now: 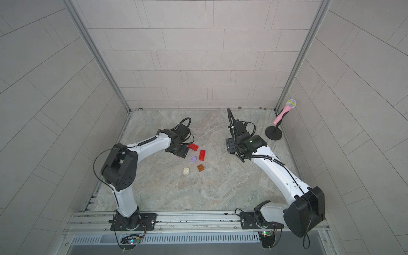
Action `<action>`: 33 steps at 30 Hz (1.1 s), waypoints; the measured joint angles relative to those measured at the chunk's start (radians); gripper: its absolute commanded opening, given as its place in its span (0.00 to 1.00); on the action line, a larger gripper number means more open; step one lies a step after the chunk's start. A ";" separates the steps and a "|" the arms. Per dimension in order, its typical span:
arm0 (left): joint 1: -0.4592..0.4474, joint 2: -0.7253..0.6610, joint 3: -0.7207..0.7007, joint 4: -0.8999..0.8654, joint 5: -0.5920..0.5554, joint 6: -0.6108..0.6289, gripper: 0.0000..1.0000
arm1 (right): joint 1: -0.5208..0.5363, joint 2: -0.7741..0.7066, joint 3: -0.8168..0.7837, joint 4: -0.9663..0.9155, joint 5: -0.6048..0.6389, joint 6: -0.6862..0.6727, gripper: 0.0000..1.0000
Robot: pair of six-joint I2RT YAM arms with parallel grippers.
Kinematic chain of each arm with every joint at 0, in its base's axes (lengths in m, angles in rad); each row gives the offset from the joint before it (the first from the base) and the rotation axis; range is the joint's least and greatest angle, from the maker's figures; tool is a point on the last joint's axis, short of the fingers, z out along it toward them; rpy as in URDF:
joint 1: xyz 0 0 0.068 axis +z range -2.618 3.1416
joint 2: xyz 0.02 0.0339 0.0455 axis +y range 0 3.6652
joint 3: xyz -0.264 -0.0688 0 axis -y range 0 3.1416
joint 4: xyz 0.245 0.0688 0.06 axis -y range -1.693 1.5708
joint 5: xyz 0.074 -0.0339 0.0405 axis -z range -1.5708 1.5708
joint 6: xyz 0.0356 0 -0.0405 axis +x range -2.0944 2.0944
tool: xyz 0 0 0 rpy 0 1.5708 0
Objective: Assemble the letter p with lego
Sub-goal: Pick up the lego brick from the center of the board.
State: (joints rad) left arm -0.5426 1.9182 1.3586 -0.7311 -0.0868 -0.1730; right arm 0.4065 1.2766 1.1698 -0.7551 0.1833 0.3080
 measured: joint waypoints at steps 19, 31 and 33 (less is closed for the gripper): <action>0.045 0.094 0.100 -0.032 0.121 0.135 0.60 | -0.034 0.016 -0.007 0.015 -0.026 -0.029 0.82; 0.045 0.097 0.080 -0.034 0.140 0.133 0.52 | -0.035 0.020 -0.007 0.015 -0.035 -0.031 0.81; 0.042 0.096 0.069 -0.034 0.137 0.127 0.52 | -0.035 0.020 -0.007 0.015 -0.038 -0.031 0.81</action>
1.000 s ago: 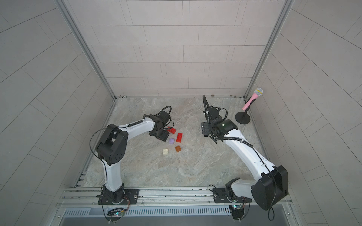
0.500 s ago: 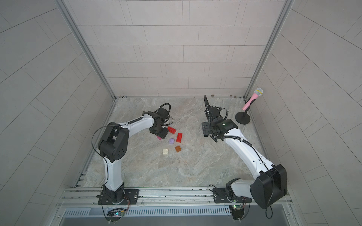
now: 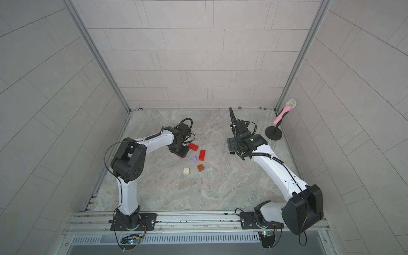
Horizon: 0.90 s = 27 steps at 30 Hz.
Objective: Assemble the letter p with lego
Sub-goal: Pick up the lego brick from the center of the board.
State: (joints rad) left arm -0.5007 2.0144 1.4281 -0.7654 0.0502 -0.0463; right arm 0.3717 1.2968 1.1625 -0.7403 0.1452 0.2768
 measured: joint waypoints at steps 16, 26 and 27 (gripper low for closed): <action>-0.020 -0.003 -0.021 -0.003 -0.027 -0.017 0.46 | 0.000 0.000 0.000 0.000 -0.007 -0.001 0.81; -0.020 -0.009 -0.023 0.008 -0.031 -0.026 0.24 | 0.000 0.000 0.000 0.000 -0.010 -0.007 0.77; -0.020 -0.010 -0.024 0.010 -0.029 -0.026 0.22 | 0.000 0.000 0.000 0.000 -0.011 -0.008 0.77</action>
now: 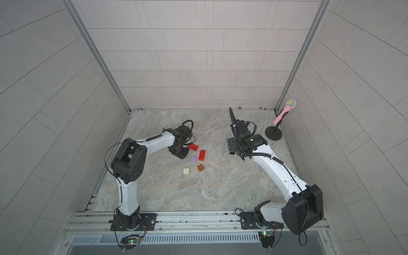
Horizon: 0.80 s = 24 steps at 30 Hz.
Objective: Assemble the letter p with lego
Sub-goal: Pick up the lego brick from the center of the board.
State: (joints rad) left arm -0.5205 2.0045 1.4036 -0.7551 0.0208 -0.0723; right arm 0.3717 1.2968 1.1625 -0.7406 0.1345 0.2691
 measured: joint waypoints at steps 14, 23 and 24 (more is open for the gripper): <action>-0.097 -0.221 -0.058 0.014 0.033 -0.148 0.21 | -0.050 -0.009 0.000 -0.017 -0.001 0.000 0.77; -0.254 -0.264 -0.095 0.039 0.088 -0.144 0.21 | -0.115 -0.019 0.002 -0.033 -0.024 -0.004 0.77; -0.270 -0.263 -0.095 0.039 0.093 -0.123 0.21 | -0.121 -0.019 0.003 -0.033 -0.027 -0.004 0.77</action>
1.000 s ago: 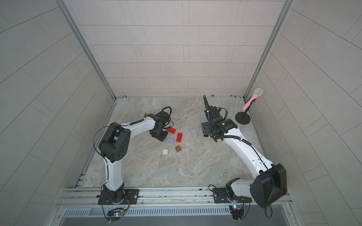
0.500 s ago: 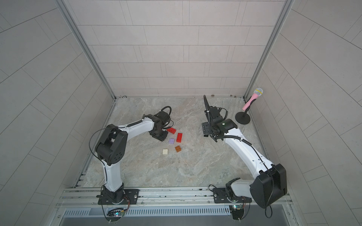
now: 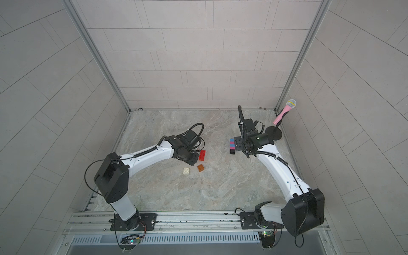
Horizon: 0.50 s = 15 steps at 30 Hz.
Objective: Assemble the letter p with lego
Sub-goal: Pick up the lego brick from the center of the board, then assemble the lego brick with the lego brick.
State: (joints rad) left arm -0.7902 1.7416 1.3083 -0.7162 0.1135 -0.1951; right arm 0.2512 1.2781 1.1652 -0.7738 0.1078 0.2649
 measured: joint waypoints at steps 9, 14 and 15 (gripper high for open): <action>-0.053 0.047 0.053 -0.063 0.046 0.257 0.19 | -0.035 0.000 0.002 -0.001 -0.021 -0.003 0.77; -0.053 0.140 0.142 -0.116 0.061 0.407 0.17 | -0.037 0.002 0.003 -0.002 -0.026 -0.003 0.77; -0.052 0.163 0.157 -0.123 0.068 0.435 0.17 | -0.038 0.003 0.003 -0.002 -0.026 -0.003 0.77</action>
State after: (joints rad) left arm -0.8425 1.9049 1.4651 -0.8394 0.1810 0.2398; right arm 0.2131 1.2808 1.1687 -0.7757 0.0814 0.2619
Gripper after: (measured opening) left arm 0.358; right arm 0.767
